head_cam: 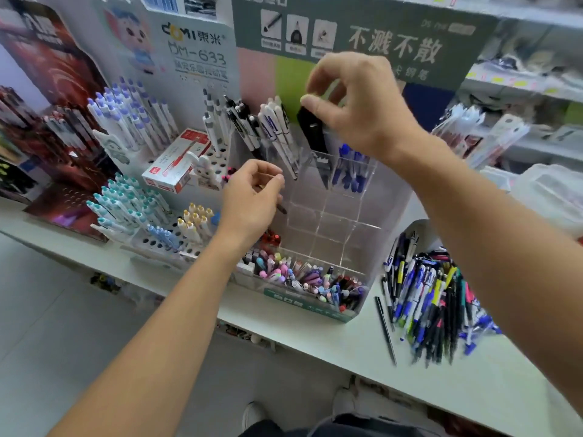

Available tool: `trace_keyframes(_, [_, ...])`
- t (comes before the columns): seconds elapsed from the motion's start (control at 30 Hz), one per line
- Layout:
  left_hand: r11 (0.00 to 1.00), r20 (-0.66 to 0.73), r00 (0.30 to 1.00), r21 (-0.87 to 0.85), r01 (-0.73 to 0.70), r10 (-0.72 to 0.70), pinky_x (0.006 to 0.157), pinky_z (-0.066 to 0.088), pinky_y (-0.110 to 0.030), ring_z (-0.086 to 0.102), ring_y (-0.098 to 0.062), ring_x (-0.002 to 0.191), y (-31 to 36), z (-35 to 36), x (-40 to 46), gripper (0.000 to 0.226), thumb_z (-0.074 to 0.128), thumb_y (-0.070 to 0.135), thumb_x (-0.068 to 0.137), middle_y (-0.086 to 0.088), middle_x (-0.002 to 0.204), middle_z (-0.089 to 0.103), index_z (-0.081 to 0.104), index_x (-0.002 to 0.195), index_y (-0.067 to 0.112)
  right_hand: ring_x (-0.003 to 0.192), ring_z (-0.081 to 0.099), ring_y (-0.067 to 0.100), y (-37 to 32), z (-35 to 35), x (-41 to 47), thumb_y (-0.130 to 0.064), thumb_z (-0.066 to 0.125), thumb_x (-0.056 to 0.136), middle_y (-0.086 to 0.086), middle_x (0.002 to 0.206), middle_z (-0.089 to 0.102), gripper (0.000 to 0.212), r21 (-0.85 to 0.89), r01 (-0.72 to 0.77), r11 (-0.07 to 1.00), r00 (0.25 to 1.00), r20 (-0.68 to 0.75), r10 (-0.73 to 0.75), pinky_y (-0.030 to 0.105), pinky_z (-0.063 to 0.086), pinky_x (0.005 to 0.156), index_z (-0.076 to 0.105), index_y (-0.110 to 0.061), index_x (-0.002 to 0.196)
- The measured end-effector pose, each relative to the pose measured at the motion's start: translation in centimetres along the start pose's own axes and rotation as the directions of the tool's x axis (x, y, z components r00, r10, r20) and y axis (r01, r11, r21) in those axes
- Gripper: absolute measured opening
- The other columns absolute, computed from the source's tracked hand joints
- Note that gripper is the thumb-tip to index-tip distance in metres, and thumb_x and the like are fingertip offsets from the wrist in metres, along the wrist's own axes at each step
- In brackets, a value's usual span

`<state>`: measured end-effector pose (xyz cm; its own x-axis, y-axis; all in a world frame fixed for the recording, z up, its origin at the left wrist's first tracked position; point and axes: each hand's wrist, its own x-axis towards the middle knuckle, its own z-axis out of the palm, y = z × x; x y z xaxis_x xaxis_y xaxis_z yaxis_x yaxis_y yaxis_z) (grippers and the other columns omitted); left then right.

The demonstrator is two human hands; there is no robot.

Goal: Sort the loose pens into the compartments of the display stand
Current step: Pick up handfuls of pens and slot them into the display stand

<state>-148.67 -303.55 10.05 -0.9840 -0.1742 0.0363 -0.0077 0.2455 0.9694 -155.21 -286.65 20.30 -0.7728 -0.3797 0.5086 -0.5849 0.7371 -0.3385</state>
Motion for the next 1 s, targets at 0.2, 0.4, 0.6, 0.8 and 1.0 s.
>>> trace_keyframes(0.2, [0.999,0.49,0.871,-0.024,0.047,-0.029,0.056,0.054,-0.027,0.07,-0.015,0.064,-0.2,12.8,-5.7,0.01,0.064,0.011,0.096,-0.002,0.074,0.073,0.07,0.092,0.017,0.053,0.061,0.026,9.3,-1.7,-16.0,-0.03,0.063,0.095,0.007,0.06,0.066,0.037,0.283,-0.496,0.821,0.777,-0.276,0.565,0.041,0.051,0.054,0.068,-0.005,0.069])
trace_keyframes(0.4, [0.868,0.531,0.781,0.495,0.027,-0.327,0.078,0.05,-0.033,0.065,-0.023,0.093,-6.2,25.8,-9.6,0.03,0.069,0.042,0.088,-0.003,0.096,0.068,0.067,0.1,0.015,0.06,0.069,0.03,17.7,0.0,-31.1,-0.036,0.066,0.093,0.015,0.055,0.066,0.048,-0.037,-0.931,0.362,0.353,0.152,0.923,0.039,0.057,0.065,0.067,-0.001,0.061])
trace_keyframes(0.6, [0.562,0.163,0.661,0.692,0.453,-0.733,0.104,0.043,-0.044,0.043,-0.036,0.133,-13.6,29.9,-11.5,0.101,0.074,0.067,0.076,-0.019,0.148,0.035,0.036,0.142,0.001,0.05,0.068,0.015,18.3,3.0,-36.6,-0.032,0.067,0.094,-0.001,0.047,0.063,0.035,-0.05,-0.97,0.238,0.211,0.312,0.926,0.03,0.057,0.061,0.066,-0.014,0.064])
trace_keyframes(0.8, [0.631,0.154,0.724,0.631,0.452,-0.672,0.091,0.047,-0.036,0.052,-0.032,0.125,-14.7,32.7,-9.5,0.088,0.083,0.038,0.074,-0.015,0.143,0.042,0.034,0.139,0.003,0.054,0.071,0.021,18.9,4.0,-38.1,-0.021,0.066,0.088,0.008,0.052,0.068,0.031,-0.223,-0.949,0.221,0.077,0.515,0.853,0.034,0.062,0.062,0.07,-0.002,0.063])
trace_keyframes(1.0, [0.683,0.215,0.779,0.647,0.338,-0.589,0.082,0.051,-0.033,0.057,-0.027,0.111,-15.9,33.0,-8.4,0.079,0.089,0.033,0.068,-0.01,0.129,0.053,0.047,0.129,0.005,0.057,0.073,0.022,18.3,6.5,-38.6,-0.02,0.078,0.087,0.01,0.056,0.07,0.027,-0.246,-0.947,0.206,-0.003,0.648,0.761,0.037,0.064,0.063,0.074,0.001,0.069])
